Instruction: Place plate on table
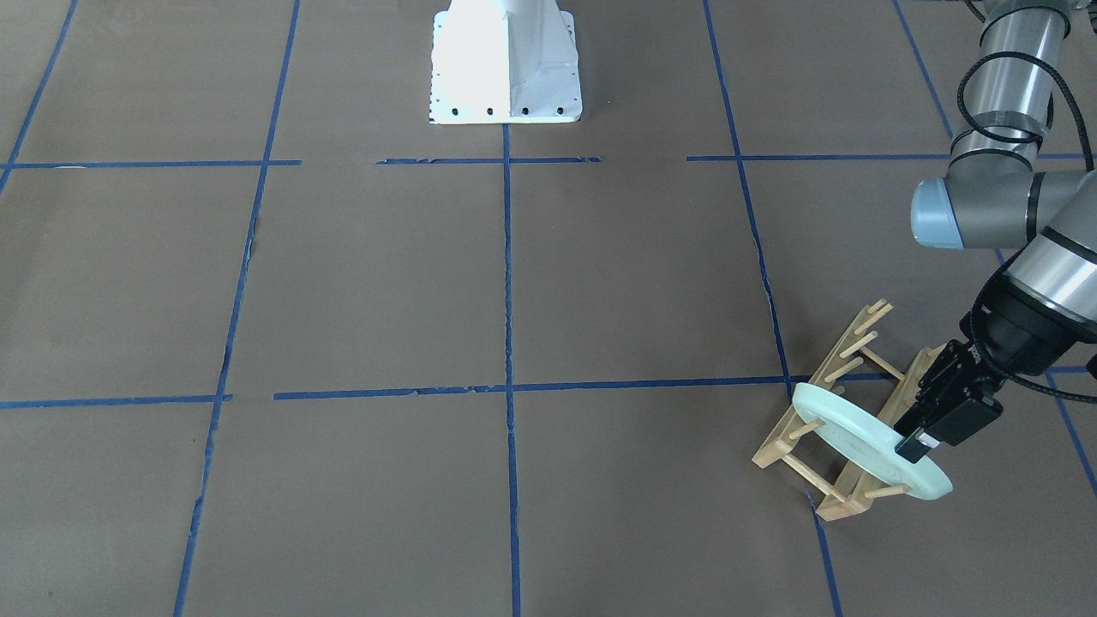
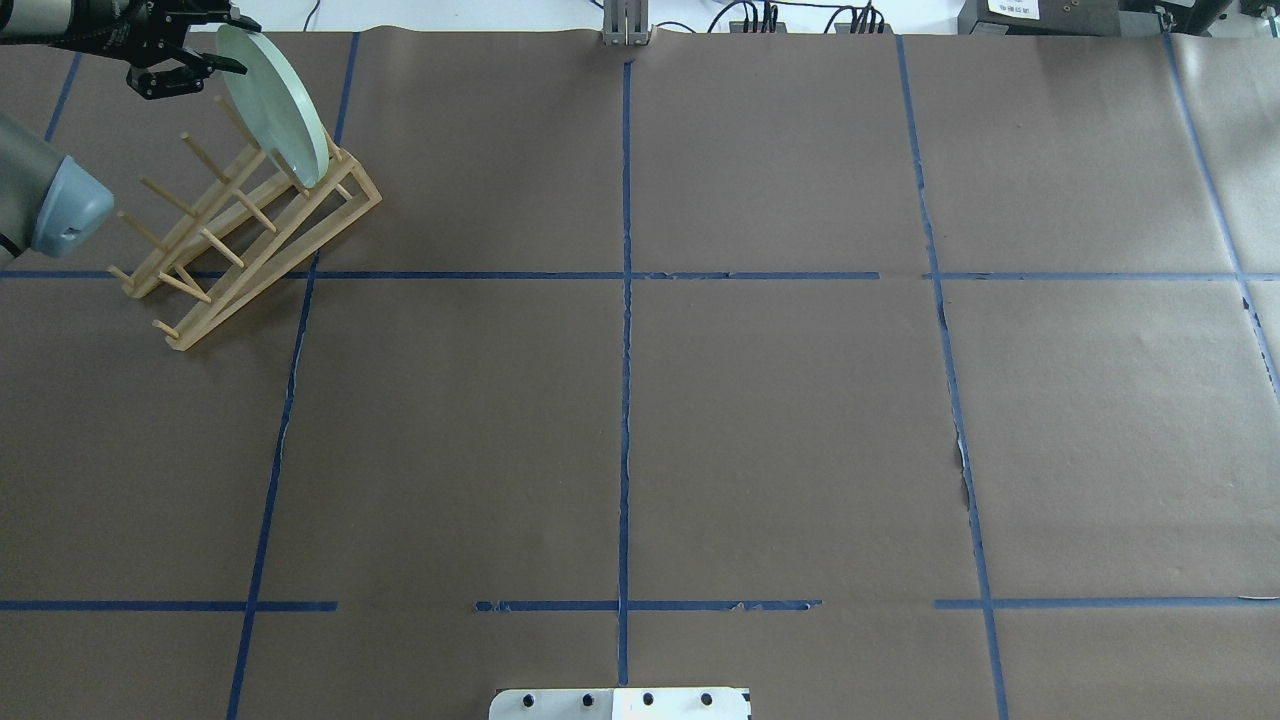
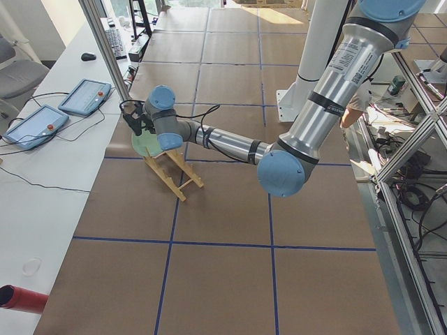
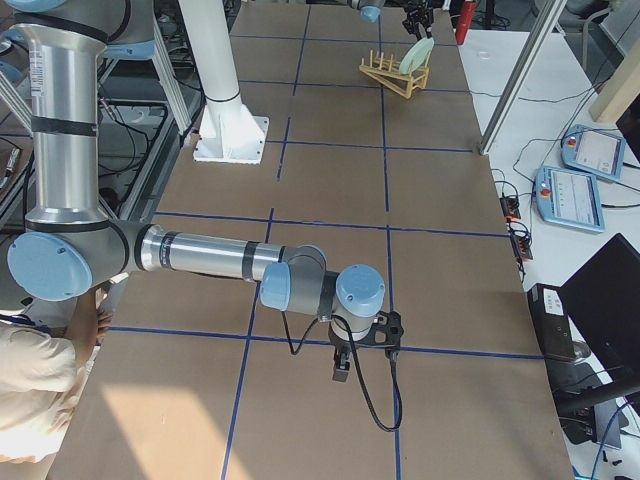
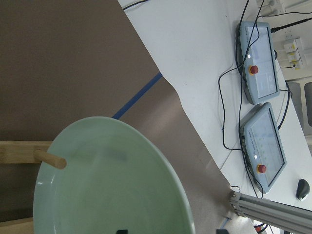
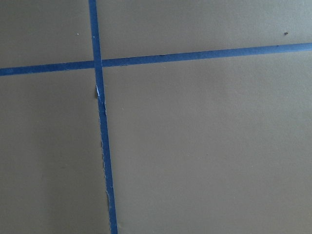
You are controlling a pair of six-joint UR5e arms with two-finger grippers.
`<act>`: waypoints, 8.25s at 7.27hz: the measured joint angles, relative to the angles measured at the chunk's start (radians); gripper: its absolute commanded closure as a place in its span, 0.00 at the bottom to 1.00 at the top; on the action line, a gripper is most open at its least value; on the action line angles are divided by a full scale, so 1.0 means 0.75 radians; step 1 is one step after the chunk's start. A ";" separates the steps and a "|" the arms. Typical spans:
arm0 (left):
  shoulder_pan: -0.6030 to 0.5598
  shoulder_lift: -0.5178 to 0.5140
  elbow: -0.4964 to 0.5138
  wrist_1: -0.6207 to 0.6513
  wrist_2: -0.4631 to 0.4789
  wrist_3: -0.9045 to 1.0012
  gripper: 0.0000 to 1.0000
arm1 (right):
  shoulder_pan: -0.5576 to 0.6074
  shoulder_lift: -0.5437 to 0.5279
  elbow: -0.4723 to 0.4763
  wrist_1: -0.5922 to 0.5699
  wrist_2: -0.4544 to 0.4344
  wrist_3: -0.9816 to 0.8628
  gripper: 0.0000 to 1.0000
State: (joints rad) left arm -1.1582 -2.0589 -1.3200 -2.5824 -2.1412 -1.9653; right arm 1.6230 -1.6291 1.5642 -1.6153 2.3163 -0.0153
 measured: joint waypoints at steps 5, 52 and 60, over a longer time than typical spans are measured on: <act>-0.166 -0.001 -0.092 -0.012 -0.178 -0.071 1.00 | 0.000 0.000 0.001 0.000 0.000 0.000 0.00; -0.405 0.178 -0.488 1.559 -0.087 2.718 0.00 | 0.000 0.000 0.001 0.000 0.000 0.000 0.00; -0.624 0.629 -0.247 1.229 -0.281 2.825 0.00 | 0.000 0.000 0.000 0.000 0.000 0.000 0.00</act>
State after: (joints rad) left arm -1.6265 -1.5874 -1.5053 -1.6607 -2.3518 0.1533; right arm 1.6229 -1.6291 1.5644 -1.6153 2.3163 -0.0154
